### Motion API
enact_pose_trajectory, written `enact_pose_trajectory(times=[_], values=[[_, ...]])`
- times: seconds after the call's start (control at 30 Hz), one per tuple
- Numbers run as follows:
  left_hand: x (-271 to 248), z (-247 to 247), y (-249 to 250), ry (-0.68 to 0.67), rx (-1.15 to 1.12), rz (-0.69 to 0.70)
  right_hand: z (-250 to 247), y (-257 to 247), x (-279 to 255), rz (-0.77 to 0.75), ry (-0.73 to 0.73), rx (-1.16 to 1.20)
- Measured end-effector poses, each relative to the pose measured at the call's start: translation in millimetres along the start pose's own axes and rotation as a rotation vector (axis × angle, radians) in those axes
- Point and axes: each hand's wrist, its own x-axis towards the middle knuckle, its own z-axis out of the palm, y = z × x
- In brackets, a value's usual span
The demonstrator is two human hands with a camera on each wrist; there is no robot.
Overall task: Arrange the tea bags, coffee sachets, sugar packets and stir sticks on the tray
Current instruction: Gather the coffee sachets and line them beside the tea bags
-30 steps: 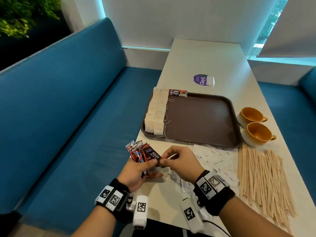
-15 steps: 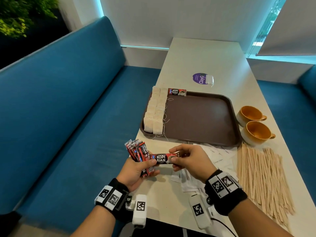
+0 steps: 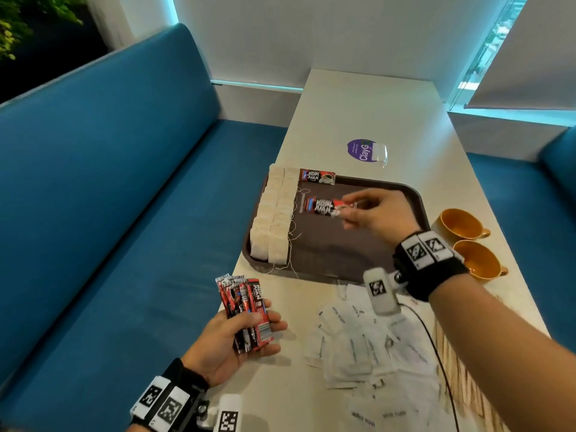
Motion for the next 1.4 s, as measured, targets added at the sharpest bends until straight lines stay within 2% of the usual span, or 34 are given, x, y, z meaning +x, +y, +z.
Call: enact_pose_trajectory(times=[0.23, 0.33, 0.53, 1.07, 1.4], values=[[5, -3, 3, -0.006, -0.011, -0.067, -10, 4, 113, 0.082, 0.100, 0.002], [7, -3, 6, -0.016, -0.031, -0.096, -4, 17, 142, 0.142, 0.128, -0.047], [10, -4, 13, -0.052, -0.091, -0.126, 12, 40, 180, 0.243, 0.084, -0.146], [15, -11, 20, -0.061, 0.070, -0.167, 24, 42, 199, 0.278, 0.207, -0.378], [11, -5, 15, -0.061, -0.054, -0.146, 19, 33, 189, 0.289, 0.211, -0.375]])
